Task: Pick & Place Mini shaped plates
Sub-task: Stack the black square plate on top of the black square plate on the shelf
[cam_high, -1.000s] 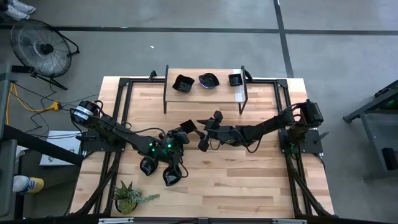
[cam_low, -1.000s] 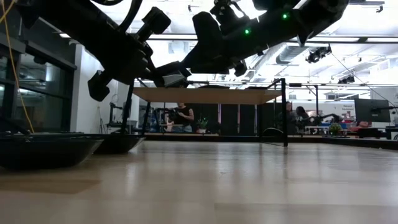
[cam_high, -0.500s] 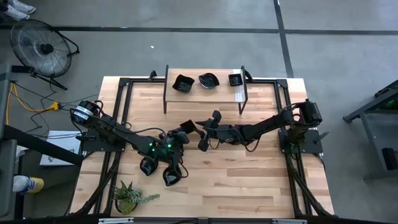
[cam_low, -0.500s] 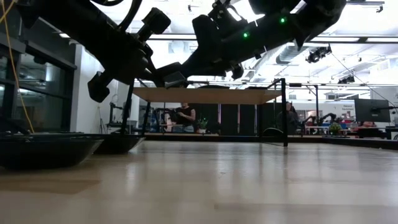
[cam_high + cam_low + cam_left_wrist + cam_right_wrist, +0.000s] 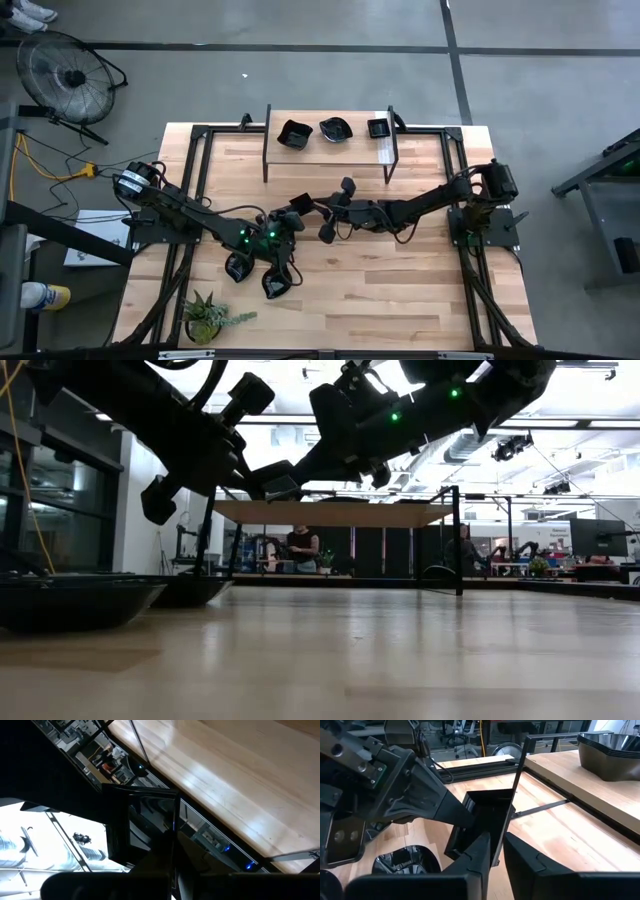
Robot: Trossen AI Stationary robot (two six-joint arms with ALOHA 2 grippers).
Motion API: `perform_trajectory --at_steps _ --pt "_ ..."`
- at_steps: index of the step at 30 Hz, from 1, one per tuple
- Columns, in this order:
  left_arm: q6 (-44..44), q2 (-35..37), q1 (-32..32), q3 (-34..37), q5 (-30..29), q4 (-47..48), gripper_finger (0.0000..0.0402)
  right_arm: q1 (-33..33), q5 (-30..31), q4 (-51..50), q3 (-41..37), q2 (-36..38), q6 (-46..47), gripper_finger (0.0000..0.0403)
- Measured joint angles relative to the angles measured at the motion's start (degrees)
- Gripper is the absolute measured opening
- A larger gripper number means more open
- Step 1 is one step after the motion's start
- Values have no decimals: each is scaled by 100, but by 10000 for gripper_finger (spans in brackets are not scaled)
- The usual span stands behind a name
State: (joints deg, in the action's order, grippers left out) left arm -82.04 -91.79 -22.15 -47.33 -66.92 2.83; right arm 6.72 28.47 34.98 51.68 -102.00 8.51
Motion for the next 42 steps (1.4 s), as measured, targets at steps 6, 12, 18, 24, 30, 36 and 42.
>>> perform_trajectory --at_steps 6,12,18,24,30,36,42 --pt "0 0 0 0 -29 4 1 0 -53 0 0 0 0 24" --pt "2 0 0 2 -35 7 1 0 -51 -4 0 0 1 3" --pt "4 0 0 4 -34 11 1 0 -151 -9 0 5 7 2" --pt "7 0 0 4 17 11 1 0 -175 -20 0 7 31 1" --pt "6 0 0 4 22 7 7 0 -182 -17 0 7 39 1" --pt "0 -2 0 4 97 -26 62 3 -205 19 0 9 65 0" --pt "-13 -2 0 4 8 -18 117 2 -151 -101 0 9 221 0"
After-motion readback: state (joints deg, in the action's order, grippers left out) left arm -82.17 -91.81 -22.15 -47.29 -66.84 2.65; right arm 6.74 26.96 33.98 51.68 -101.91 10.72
